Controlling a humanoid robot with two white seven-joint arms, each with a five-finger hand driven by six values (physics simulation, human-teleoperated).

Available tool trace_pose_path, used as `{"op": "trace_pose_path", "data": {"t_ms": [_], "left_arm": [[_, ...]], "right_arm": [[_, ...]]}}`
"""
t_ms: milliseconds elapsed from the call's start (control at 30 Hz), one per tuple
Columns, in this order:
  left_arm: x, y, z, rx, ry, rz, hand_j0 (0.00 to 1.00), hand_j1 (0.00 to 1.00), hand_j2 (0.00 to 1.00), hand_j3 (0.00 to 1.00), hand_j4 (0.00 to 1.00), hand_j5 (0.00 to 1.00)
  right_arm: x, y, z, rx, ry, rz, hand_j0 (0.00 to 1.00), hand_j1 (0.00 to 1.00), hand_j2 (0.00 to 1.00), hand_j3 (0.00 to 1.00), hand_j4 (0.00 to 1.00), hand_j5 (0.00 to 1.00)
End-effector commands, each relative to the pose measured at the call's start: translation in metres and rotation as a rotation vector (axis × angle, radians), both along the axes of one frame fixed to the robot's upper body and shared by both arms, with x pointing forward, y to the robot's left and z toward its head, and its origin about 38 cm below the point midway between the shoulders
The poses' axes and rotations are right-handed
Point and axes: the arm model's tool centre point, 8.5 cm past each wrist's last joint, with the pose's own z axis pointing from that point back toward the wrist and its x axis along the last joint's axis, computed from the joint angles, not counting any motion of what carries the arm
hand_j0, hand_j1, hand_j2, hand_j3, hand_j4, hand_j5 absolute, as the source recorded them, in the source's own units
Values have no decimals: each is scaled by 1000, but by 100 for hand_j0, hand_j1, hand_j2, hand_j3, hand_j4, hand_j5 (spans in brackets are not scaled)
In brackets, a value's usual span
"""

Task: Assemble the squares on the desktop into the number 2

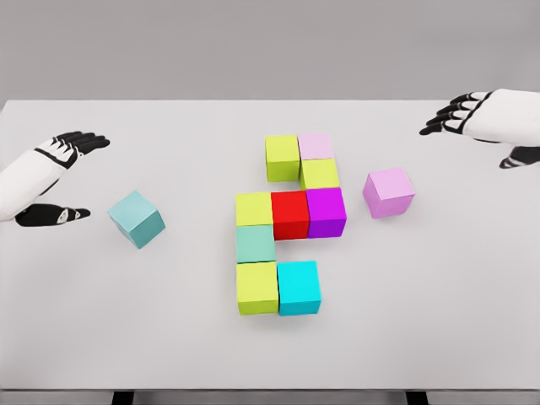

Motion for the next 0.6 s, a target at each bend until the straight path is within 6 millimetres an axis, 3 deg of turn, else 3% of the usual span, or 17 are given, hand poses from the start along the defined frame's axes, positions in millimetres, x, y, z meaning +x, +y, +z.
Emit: {"op": "trace_pose_path", "data": {"t_ms": [0,100,200,233,333,467,567], "left_arm": [[0,1,1,-6,-1,1,100,100,100,100,100,100],[0,0,1,-6,0,1,100,100,100,100,100,100],[0,-1,1,1,4,-6,100,100,100,100,100,100],[-1,-3,1,14,20,-19,100,100,100,100,100,100],[-2,-1,1,24,44,-27,100,100,100,100,100,100],[-7,10,5,73,172,-94,100,100,100,100,100,100],[-8,20,18,160,245,-132,100,100,100,100,100,100]], "right_arm": [[-4,4,6,79,30,16,100,100,100,100,100,100],[-8,11,7,74,28,56,100,100,100,100,100,100],[-12,-5,4,51,54,3,100,100,100,100,100,100],[-13,-3,-6,62,93,4,100,100,100,100,100,100],[5,-6,-7,83,108,-194,100,100,100,100,100,100],[22,8,-27,81,145,-214,100,100,100,100,100,100],[34,31,-52,105,197,-182,100,100,100,100,100,100]]}}
